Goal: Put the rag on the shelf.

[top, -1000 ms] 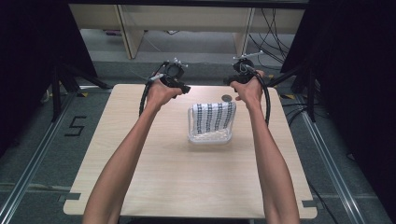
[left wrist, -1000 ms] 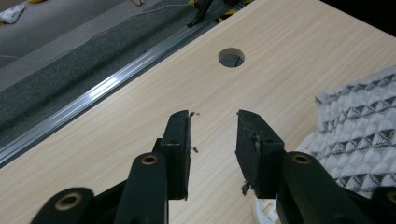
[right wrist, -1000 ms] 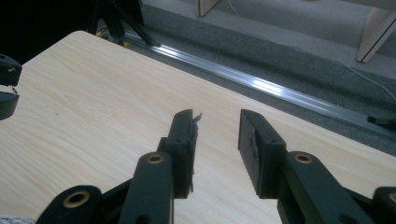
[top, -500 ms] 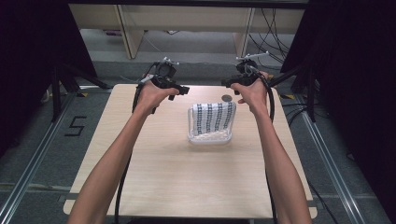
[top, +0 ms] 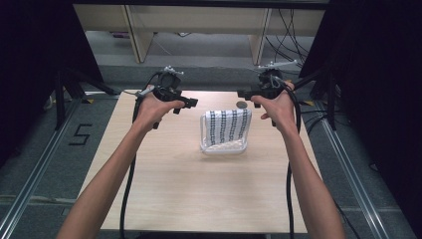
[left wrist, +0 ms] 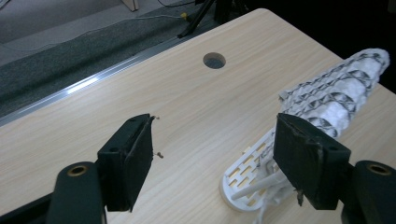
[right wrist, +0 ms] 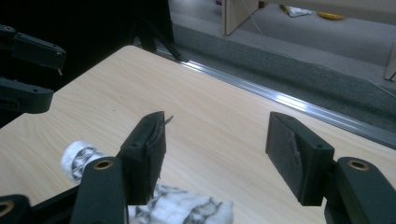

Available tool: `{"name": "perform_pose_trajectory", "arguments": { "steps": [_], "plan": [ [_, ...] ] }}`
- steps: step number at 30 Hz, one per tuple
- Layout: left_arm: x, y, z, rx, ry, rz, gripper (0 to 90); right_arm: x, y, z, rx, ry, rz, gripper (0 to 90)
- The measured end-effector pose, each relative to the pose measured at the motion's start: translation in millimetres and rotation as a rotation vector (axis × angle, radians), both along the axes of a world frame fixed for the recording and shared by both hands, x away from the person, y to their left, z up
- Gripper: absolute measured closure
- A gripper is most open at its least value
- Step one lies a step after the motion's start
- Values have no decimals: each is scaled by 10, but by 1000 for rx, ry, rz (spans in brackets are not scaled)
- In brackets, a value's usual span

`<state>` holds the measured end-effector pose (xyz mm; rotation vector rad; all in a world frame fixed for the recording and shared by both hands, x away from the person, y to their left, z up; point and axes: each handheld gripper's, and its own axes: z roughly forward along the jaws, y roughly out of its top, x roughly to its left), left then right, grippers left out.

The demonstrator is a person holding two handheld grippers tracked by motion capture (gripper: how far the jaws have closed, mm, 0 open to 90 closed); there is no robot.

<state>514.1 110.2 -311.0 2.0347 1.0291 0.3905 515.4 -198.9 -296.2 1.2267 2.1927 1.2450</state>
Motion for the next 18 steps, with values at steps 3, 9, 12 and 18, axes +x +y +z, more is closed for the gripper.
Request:
{"name": "perform_pose_trajectory", "arguments": {
  "steps": [3, 9, 12, 18],
  "plan": [
    [-27, 24, 3, 14, -5, 2, 276, -66, -12, -21, 9, -9, 22, 379],
    [-78, 49, -8, 10, -12, 6, 274, -182, -15, -46, 22, -18, 32, 372],
    [-107, 58, -19, 17, -14, -1, 271, -210, -28, -63, 5, -27, 48, 366],
    [-161, 96, -30, 8, -19, 5, 265, -274, -32, -86, 26, -26, 45, 364]
  ]
}}
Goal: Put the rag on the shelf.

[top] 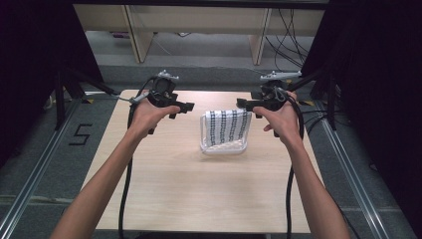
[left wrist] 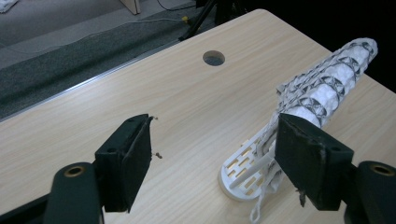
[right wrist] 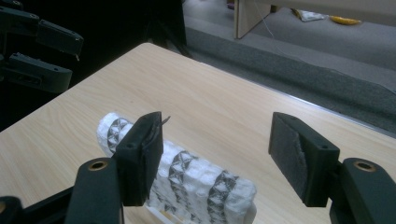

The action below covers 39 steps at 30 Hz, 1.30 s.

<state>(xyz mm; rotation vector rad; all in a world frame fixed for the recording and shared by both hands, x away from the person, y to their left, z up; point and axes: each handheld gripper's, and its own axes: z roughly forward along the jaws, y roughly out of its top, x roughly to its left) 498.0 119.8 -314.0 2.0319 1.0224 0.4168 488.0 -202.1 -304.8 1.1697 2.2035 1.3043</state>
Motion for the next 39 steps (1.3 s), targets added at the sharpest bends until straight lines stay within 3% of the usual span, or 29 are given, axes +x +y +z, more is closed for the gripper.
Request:
{"name": "perform_pose_trajectory", "arguments": {
  "steps": [6, 8, 10, 14, 24, 27, 28, 30, 38, 39],
  "plan": [
    [-68, 13, -28, 2, -5, -8, 257, -53, -19, -49, 4, -1, 6, 363],
    [-83, 15, -30, 4, -6, -11, 253, -71, -31, -58, -16, -13, 7, 363],
    [-130, 21, -39, 0, -12, -15, 249, -108, -27, -70, 0, 2, 0, 360],
    [-189, 33, -53, 3, -19, -14, 248, -147, -43, -98, -11, -17, 6, 353],
    [-507, 48, -142, 8, -38, -47, 225, -443, -73, -220, -2, -14, 28, 289],
    [-588, 60, -181, -25, -35, -48, 220, -509, -95, -255, -2, -27, 22, 284],
    [-609, 75, -189, -15, -29, -56, 217, -535, -99, -261, 1, -9, 24, 284],
    [-651, 82, -219, -24, -31, -61, 211, -553, -110, -298, -2, -27, 30, 284],
    [-778, 133, -333, -43, -39, -63, 201, -691, -110, -422, 14, -23, 40, 283],
    [-806, 148, -364, -50, -39, -65, 200, -706, -116, -426, -1, -18, 53, 284]
  ]
}}
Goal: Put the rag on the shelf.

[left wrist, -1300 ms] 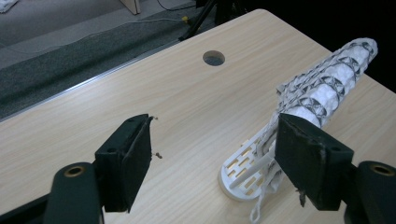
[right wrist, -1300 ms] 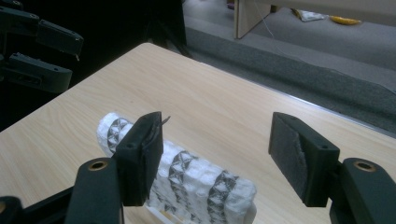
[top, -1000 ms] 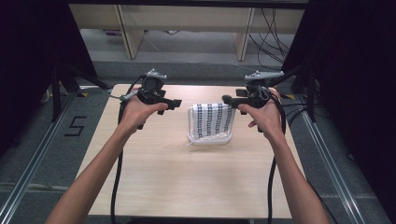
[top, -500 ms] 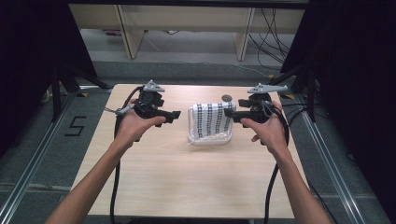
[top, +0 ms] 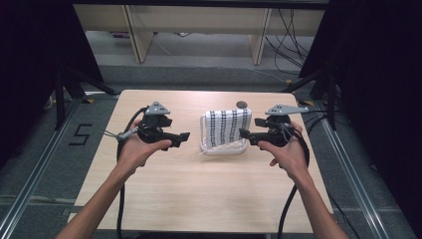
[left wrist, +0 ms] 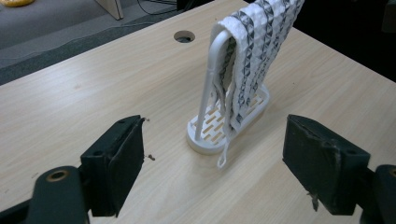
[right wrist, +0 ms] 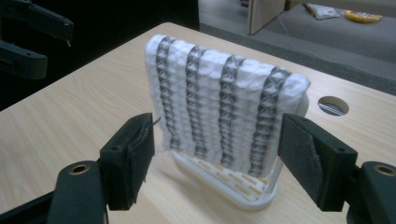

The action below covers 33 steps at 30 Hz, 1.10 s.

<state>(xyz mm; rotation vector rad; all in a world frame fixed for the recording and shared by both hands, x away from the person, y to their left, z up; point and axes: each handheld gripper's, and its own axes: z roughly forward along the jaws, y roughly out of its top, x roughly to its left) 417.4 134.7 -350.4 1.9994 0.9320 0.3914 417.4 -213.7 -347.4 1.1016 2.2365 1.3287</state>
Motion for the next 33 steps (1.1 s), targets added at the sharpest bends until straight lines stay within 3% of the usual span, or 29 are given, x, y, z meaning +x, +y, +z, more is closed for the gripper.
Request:
{"name": "perform_pose_trajectory", "arguments": {
  "steps": [3, 5, 6, 7, 11, 12, 13, 15, 16, 17, 21, 23, 24, 25, 27, 28, 29, 30, 33],
  "plan": [
    [-43, 24, -43, -9, 0, -7, 200, -47, 12, -38, 1, -4, 1, 282],
    [-75, 32, -71, 0, -7, -10, 200, -85, 20, -51, -3, 19, 10, 282],
    [-93, 34, -85, 9, -13, -13, 199, -81, 15, -64, -17, -2, 20, 282],
    [-93, 34, -85, 9, -13, -13, 199, -111, 33, -71, 6, 22, 7, 282],
    [-190, 54, -163, 0, -15, -17, 197, -138, 17, -122, 2, 4, 21, 281],
    [-208, 57, -179, 0, -13, -17, 197, -164, 14, -120, -1, 26, 15, 281],
    [-219, 73, -193, 9, -15, -28, 197, -159, 5, -143, -7, -4, 20, 281],
    [-247, 79, -231, 1, -6, -33, 197, -189, 2, -164, -5, 11, 24, 281],
    [-258, 84, -248, -9, -4, -33, 195, -186, -4, -182, -9, -5, 38, 281],
    [-269, 95, -263, -11, -7, -33, 195, -222, 0, -186, -1, 22, 25, 281],
    [-308, 107, -328, -1, -13, -30, 194, -264, -8, -243, -2, 23, 29, 281],
    [-327, 113, -371, -18, -8, -42, 193, -274, -24, -272, -12, 1, 30, 281],
    [-344, 113, -391, -21, -5, -46, 188, -296, -19, -284, -1, 26, 29, 281],
    [-362, 106, -418, -26, -11, -50, 184, -306, -12, -315, 7, 21, 25, 281],
    [-393, 107, -468, -16, -12, -62, 182, -323, -30, -349, -20, 13, 27, 281],
    [-404, 110, -493, -10, -8, -77, 181, -332, -29, -375, -7, 11, 31, 281],
    [-419, 102, -519, -8, -3, -77, 180, -362, -29, -379, -1, 44, 20, 281],
    [-429, 99, -538, 4, -1, -84, 178, -347, -45, -407, -15, 10, 28, 281],
    [-453, 99, -577, 15, -4, -88, 178, -377, -39, -458, 5, 22, 38, 281]
  ]
}}
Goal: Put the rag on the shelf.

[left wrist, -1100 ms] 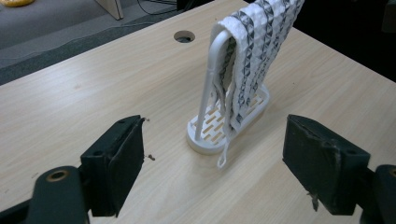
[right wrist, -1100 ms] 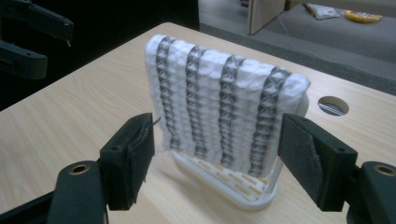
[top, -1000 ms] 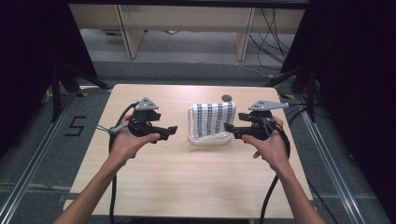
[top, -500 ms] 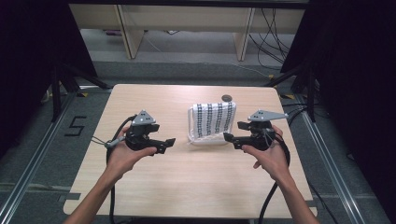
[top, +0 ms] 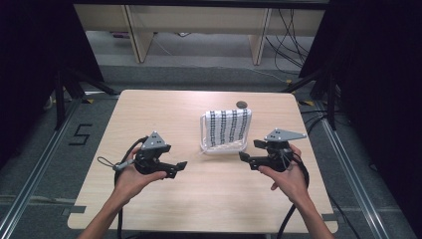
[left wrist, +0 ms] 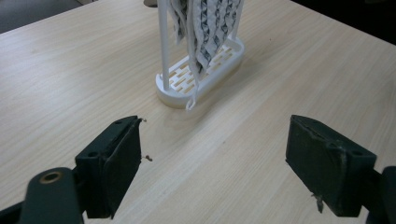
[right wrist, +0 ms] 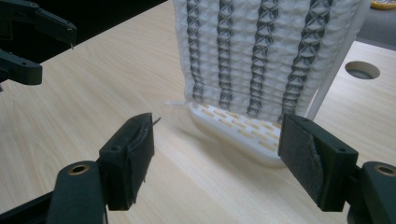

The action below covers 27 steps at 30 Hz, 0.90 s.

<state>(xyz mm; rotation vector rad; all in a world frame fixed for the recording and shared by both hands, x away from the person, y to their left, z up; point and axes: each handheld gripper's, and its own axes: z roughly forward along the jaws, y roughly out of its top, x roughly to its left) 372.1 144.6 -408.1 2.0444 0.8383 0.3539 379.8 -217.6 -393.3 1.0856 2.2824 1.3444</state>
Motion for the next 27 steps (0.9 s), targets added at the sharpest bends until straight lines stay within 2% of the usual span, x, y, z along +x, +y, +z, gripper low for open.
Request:
{"name": "perform_pose_trajectory", "arguments": {
  "steps": [1, 2, 3, 6, 8, 9, 11, 12, 13, 14, 15, 16, 17, 19, 20, 21, 22, 23, 25, 26, 27],
  "plan": [
    [-9, -3, -12, -13, 0, 5, 177, -22, -5, 0, -8, 19, -8, 281],
    [-20, 6, -19, -6, 2, 3, 178, -13, -11, -22, -11, -4, 1, 281],
    [-20, 6, -19, -6, 2, 3, 177, -35, -11, -25, -12, 13, -6, 280],
    [-63, 23, -64, 4, -4, -2, 177, -43, -23, -67, -16, -2, 0, 281],
    [-93, 27, -90, 5, -2, -5, 177, -72, -11, -85, -10, 17, 2, 280],
    [-104, 31, -102, 10, -3, -6, 177, -68, -15, -99, -14, -2, 7, 280],
    [-134, 35, -132, 10, -5, -11, 177, -109, 0, -114, -10, 30, -3, 281],
    [-146, 26, -156, 1, -9, -8, 177, -105, 2, -138, -11, 13, 10, 280],
    [-155, 29, -176, 19, -12, -15, 178, -102, -7, -151, -22, -2, 16, 280],
    [-166, 27, -198, 27, -12, -21, 178, -123, -9, -157, -31, 3, 5, 280],
    [-181, 24, -220, 36, -12, -20, 177, -129, -3, -179, -12, 8, 14, 280],
    [-191, 28, -240, 37, -8, -31, 177, -162, -1, -181, -20, 20, 2, 280],
    [-207, 32, -258, 33, -8, -29, 178, -166, -5, -201, -23, 8, 12, 280],
    [-241, 44, -280, 34, -9, -24, 177, -209, 2, -231, -15, 19, 2, 280],
    [-253, 49, -294, 28, -11, -25, 178, -210, -3, -252, -21, -2, 12, 280],
    [-269, 55, -305, 27, -9, -23, 177, -233, 3, -261, -14, 19, 15, 281],
    [-278, 55, -318, 20, -12, -23, 177, -243, 11, -284, -13, 15, 19, 280],
    [-286, 64, -328, 28, -13, -23, 177, -269, 23, -297, -9, 32, 14, 280],
    [-314, 64, -347, 17, -13, -34, 177, -282, 30, -330, -23, 15, 33, 280],
    [-314, 64, -347, 17, -13, -34, 177, -295, 45, -348, -13, 22, 42, 280],
    [-341, 74, -359, 20, -13, -34, 177, -306, 44, -353, -34, 16, 43, 280]
  ]
}}
